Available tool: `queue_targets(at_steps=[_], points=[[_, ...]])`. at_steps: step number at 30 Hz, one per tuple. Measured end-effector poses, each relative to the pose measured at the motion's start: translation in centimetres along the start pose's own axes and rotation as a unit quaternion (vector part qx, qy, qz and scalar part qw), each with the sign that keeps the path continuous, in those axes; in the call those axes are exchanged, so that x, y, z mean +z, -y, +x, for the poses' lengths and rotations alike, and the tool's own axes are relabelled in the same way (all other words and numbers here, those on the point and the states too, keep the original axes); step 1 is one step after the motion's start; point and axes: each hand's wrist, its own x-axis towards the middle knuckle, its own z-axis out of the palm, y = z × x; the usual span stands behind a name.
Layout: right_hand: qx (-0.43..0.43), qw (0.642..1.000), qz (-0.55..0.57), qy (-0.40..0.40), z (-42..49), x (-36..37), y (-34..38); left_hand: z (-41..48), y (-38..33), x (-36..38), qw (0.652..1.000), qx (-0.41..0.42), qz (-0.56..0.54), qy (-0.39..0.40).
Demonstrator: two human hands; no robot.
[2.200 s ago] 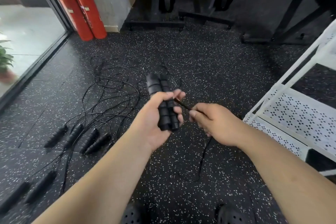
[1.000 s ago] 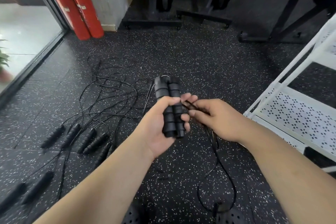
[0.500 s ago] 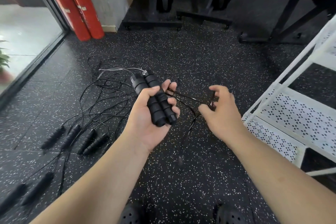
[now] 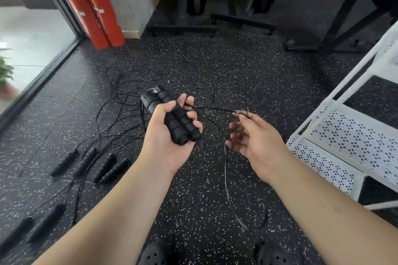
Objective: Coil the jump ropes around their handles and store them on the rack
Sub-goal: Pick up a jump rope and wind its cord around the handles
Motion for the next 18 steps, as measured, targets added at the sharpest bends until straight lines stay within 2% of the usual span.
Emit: queue_targets(at_steps=[4, 7, 10, 12, 14, 18], points=[[-0.067, 0.993, -0.092, -0.024, -0.1, -0.2, -0.1, -0.2, 1.3, 0.1, 1.000, -0.023, 0.007, 0.009], [-0.060, 0.997, -0.043, 0.030, -0.2, -0.4, 0.0, -0.1, 1.5, 0.2, 1.000, -0.019, -0.011, 0.010], [-0.076, 0.979, -0.171, 0.077, -0.1, -0.7, -0.4, 0.0, 1.3, 0.3, 0.999, -0.018, -0.049, 0.014], [-0.045, 0.964, -0.228, 0.129, -0.4, -0.6, -0.8, 0.1, 1.1, 0.2, 0.998, -0.022, -0.064, 0.019], [-0.030, 0.957, -0.234, 0.166, -0.5, -0.6, -1.2, 0.2, 1.0, 0.1, 0.997, -0.020, -0.071, 0.020], [-0.008, 0.964, -0.186, 0.190, -0.6, -0.4, -1.5, 0.4, 0.5, -0.1, 0.996, -0.004, -0.093, 0.018]])
